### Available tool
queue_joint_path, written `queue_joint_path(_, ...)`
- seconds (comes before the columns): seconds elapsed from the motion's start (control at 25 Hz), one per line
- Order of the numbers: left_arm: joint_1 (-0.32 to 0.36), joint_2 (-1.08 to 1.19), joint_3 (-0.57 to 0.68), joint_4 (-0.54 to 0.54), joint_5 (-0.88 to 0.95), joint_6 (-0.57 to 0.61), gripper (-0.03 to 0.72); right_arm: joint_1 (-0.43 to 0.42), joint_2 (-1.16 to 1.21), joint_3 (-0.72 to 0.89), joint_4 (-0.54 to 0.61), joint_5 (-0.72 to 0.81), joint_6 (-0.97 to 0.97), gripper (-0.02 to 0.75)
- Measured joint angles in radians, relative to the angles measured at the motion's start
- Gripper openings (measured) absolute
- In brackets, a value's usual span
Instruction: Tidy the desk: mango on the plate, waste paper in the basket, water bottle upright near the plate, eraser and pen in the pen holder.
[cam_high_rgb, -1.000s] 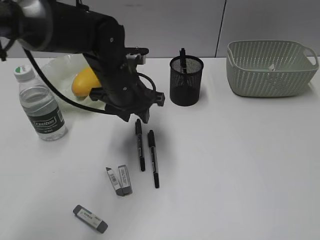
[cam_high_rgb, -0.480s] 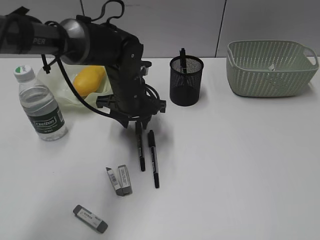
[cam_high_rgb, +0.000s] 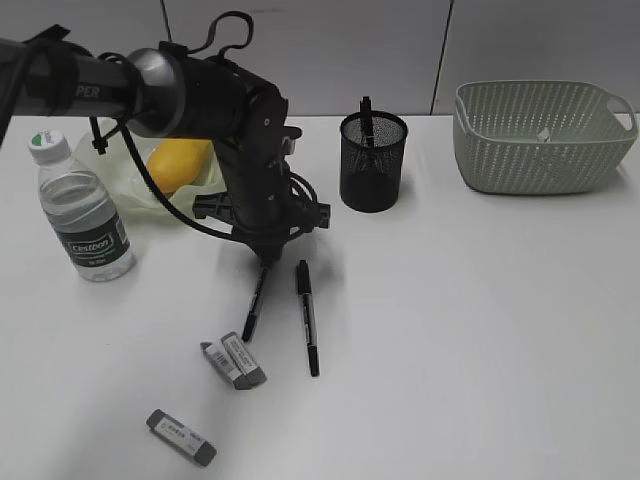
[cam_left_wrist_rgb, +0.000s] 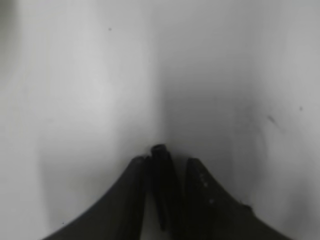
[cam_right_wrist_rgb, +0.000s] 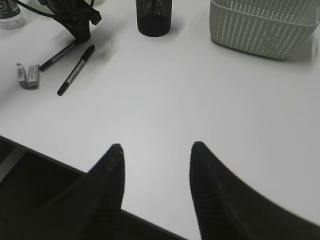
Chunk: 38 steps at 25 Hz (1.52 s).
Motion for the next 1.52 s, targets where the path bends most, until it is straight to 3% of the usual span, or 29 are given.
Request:
queue_joint_path(0.2, 0.0, -0.005, 0.0, 0.021, -0.024, 0.0, 0.111, 0.0, 0.0, 0.0, 0.0, 0.0, 0.0, 0.349)
queue_joint_path(0.36, 0.0, -0.086, 0.002, 0.049, -0.147, 0.001, 0.111, 0.0, 0.0, 0.0, 0.0, -0.001, 0.0, 0.349)
queue_joint_path(0.6, 0.0, -0.24, 0.0, 0.134, -0.637, 0.002, 0.111, 0.0, 0.0, 0.0, 0.0, -0.001, 0.0, 0.349)
queue_joint_path(0.88, 0.016, -0.2, 0.0, 0.3, -1.111, 0.003, 0.111, 0.0, 0.0, 0.0, 0.0, -0.001, 0.0, 0.349)
queue_joint_path(1.16, 0.064, -0.105, 0.0, 0.312, -1.268, 0.012, 0.111, 0.0, 0.0, 0.0, 0.0, -0.001, 0.0, 0.349)
queue_joint_path(1.52, 0.065, -0.029, 0.001, 0.312, -1.368, 0.045, 0.111, 0.0, 0.0, 0.0, 0.0, -0.001, 0.0, 0.349)
